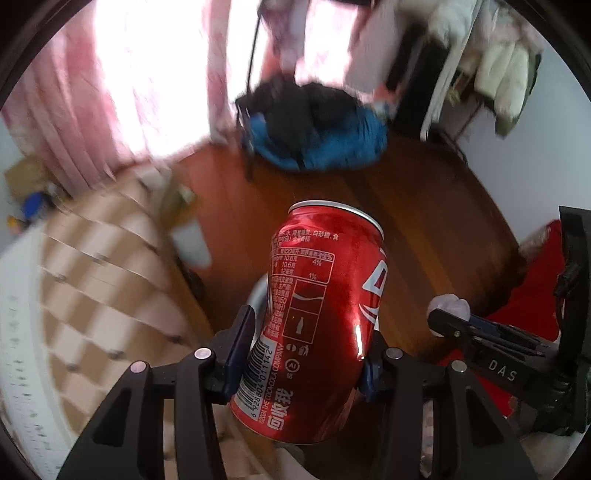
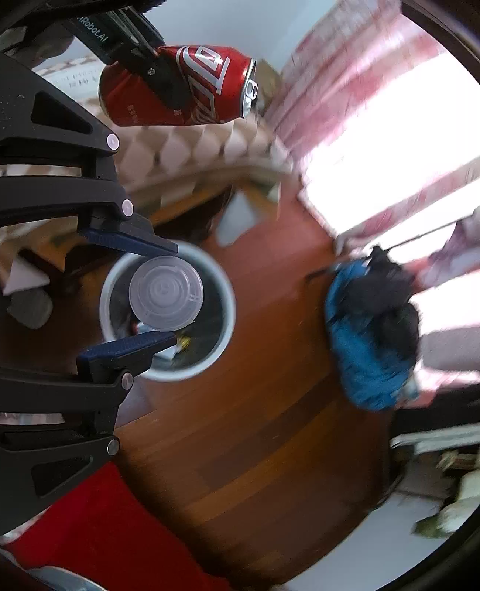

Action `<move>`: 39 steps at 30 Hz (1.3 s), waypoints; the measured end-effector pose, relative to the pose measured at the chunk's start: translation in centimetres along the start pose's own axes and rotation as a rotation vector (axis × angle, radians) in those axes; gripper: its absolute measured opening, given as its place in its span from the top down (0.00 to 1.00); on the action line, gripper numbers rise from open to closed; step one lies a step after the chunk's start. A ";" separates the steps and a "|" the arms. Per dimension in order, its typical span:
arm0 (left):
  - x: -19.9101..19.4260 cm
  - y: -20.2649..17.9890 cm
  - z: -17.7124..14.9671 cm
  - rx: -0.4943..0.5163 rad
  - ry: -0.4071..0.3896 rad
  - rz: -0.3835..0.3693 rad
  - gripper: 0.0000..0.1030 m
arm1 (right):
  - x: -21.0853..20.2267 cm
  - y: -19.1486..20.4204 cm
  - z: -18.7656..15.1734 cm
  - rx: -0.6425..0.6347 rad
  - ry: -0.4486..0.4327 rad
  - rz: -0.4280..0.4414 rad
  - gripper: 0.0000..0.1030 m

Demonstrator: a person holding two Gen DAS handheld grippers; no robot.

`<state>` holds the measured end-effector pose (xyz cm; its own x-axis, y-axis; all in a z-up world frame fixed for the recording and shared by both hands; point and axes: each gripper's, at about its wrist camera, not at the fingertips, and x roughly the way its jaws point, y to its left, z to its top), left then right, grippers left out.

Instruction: Collect trash

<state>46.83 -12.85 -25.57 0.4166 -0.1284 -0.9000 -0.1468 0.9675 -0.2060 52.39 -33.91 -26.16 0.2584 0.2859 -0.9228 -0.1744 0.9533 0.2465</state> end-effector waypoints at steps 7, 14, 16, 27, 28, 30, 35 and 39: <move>9.8 -1.2 0.3 0.012 0.208 -0.008 0.56 | 9.6 -5.5 -0.7 0.075 0.141 -0.008 0.58; 13.4 -0.5 0.7 -0.041 0.276 0.037 0.36 | 16.0 -6.8 -0.9 0.094 0.226 0.025 0.58; 13.2 0.1 0.5 -0.059 0.261 0.055 0.17 | 16.8 -6.6 -0.8 0.087 0.239 0.021 0.57; 11.1 1.0 -1.4 -0.066 0.237 0.162 0.00 | 15.9 -6.0 -1.8 0.050 0.258 -0.087 0.00; 10.6 0.9 -1.6 -0.060 0.231 0.168 0.00 | 15.4 -5.8 -2.1 0.040 0.256 -0.104 0.00; 9.5 0.6 -1.9 -0.052 0.219 0.171 0.00 | 14.2 -5.6 -2.7 0.033 0.256 -0.121 0.00; 6.2 -0.5 -2.5 -0.024 0.185 0.171 0.00 | 9.9 -5.3 -3.9 0.034 0.227 -0.098 0.00; 2.1 -1.2 -3.3 -0.005 0.142 0.152 0.00 | 5.9 -4.8 -4.6 0.041 0.203 -0.053 0.00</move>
<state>44.87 -15.04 -28.48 0.2583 -0.0105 -0.9660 -0.2027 0.9771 -0.0648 50.36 -37.21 -34.16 0.0684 0.2133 -0.9746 -0.1260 0.9709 0.2037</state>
